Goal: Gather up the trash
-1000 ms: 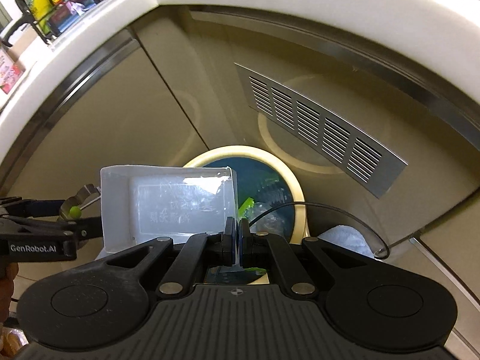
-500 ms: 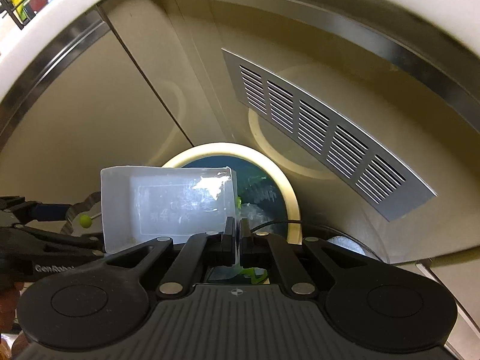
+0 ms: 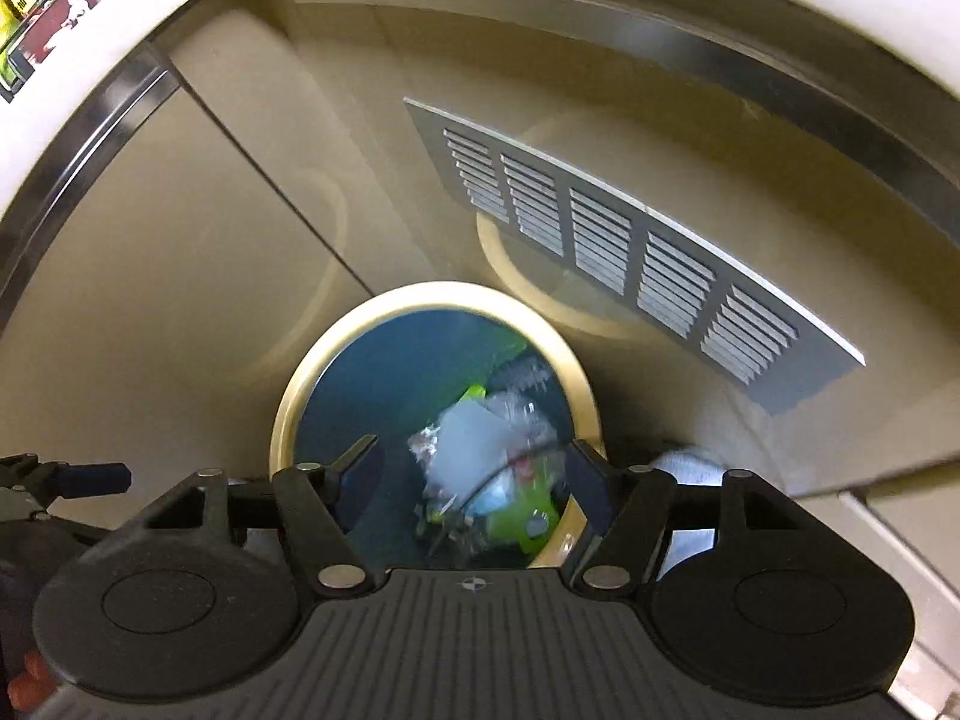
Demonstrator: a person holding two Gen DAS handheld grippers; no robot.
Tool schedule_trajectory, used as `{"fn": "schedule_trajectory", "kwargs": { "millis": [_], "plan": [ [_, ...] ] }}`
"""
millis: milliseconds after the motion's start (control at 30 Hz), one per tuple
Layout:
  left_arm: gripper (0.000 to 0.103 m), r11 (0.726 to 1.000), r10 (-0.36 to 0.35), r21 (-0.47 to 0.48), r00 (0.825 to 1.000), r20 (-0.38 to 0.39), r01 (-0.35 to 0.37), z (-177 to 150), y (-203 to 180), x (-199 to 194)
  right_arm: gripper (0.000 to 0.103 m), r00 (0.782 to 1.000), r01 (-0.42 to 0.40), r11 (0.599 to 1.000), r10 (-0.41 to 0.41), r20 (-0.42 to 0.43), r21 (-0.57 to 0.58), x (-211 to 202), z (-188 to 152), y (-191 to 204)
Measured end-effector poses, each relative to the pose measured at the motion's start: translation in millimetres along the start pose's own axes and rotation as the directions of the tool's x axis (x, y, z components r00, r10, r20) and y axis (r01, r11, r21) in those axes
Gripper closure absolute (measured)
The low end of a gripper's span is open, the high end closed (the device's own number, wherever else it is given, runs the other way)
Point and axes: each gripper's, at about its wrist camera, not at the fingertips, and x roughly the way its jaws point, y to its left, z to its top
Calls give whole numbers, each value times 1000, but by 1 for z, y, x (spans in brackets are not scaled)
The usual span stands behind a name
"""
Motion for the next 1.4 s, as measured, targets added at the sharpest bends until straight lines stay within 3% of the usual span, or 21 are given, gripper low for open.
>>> {"fn": "schedule_trajectory", "kwargs": {
  "millis": [267,500,733,1067,1400],
  "plan": [
    [0,999,37,0,997,63,-37,-36,2,-38,19,999,-31,998,31,-8,-56,-32,-37,10],
    [0,997,81,-4,985,154,-81,-51,-11,-63,18,994,11,987,7,105,-163,-64,-54,27],
    [0,997,81,-1,977,197,-82,-57,-14,-82,14,983,56,948,3,185,-313,-90,-73,51],
    [0,995,92,24,964,248,-101,-61,-15,-100,13,978,72,945,-5,208,-318,-97,-77,52],
    [0,995,89,21,965,248,-97,-62,-15,-95,13,980,76,946,-12,199,-315,-93,-74,53]
  ]
}}
